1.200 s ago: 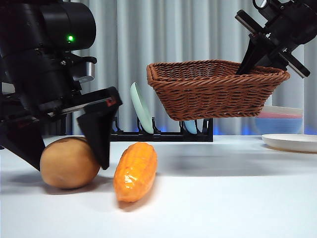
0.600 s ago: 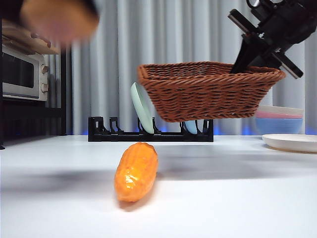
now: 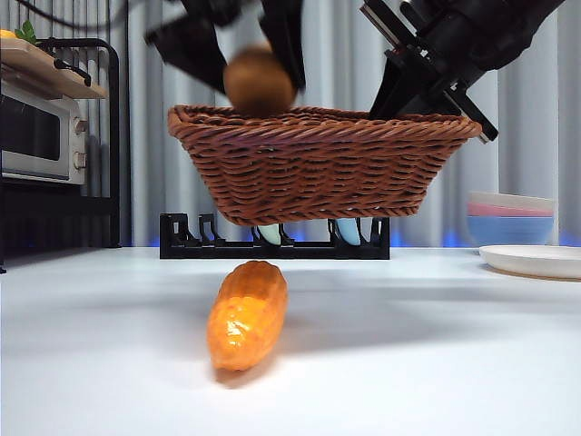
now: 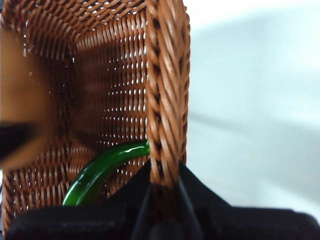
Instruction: Pick up the basket,pick up the corn from the table,pick up the potato from the table,pick up the cucumber from the table,put all items into the basket
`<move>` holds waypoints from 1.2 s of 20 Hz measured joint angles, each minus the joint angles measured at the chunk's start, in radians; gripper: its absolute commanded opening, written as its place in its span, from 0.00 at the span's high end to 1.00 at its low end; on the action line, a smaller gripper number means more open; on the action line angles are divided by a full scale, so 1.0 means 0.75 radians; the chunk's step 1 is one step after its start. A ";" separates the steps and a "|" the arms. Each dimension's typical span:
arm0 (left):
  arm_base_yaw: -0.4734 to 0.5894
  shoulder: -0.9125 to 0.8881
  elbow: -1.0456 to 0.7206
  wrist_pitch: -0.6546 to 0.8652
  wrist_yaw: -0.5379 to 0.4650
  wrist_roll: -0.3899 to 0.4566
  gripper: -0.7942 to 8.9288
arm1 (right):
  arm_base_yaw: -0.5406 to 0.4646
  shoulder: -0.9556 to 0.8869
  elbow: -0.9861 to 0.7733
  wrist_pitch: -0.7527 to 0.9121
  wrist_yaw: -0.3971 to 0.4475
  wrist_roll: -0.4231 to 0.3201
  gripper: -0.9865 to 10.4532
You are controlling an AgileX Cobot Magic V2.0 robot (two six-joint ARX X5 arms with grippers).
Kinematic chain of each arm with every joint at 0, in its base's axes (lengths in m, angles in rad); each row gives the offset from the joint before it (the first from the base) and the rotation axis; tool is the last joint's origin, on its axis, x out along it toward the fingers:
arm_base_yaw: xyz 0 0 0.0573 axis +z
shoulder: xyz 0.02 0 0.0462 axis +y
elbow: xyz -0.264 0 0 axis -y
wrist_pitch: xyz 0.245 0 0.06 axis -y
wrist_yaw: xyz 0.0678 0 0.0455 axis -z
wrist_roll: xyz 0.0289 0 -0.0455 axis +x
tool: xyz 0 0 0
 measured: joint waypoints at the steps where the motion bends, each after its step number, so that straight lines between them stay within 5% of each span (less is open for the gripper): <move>1: 0.003 0.052 0.013 -0.016 -0.002 0.020 0.69 | -0.001 0.000 0.000 -0.009 0.002 0.000 0.92; 3: 0.004 0.093 0.013 -0.048 -0.005 0.038 0.26 | -0.006 0.000 0.000 -0.013 0.004 0.000 0.92; 10: 0.004 0.069 0.020 -0.041 0.002 0.050 0.27 | -0.008 0.000 0.000 -0.013 0.006 0.000 0.92; 19: -0.094 -0.394 0.140 -0.632 0.061 0.051 0.28 | -0.186 0.000 0.000 0.092 0.001 0.015 0.92; 24: -0.180 -0.533 -0.098 -0.629 0.046 -0.045 0.28 | -0.319 0.000 0.000 0.091 -0.003 0.028 0.92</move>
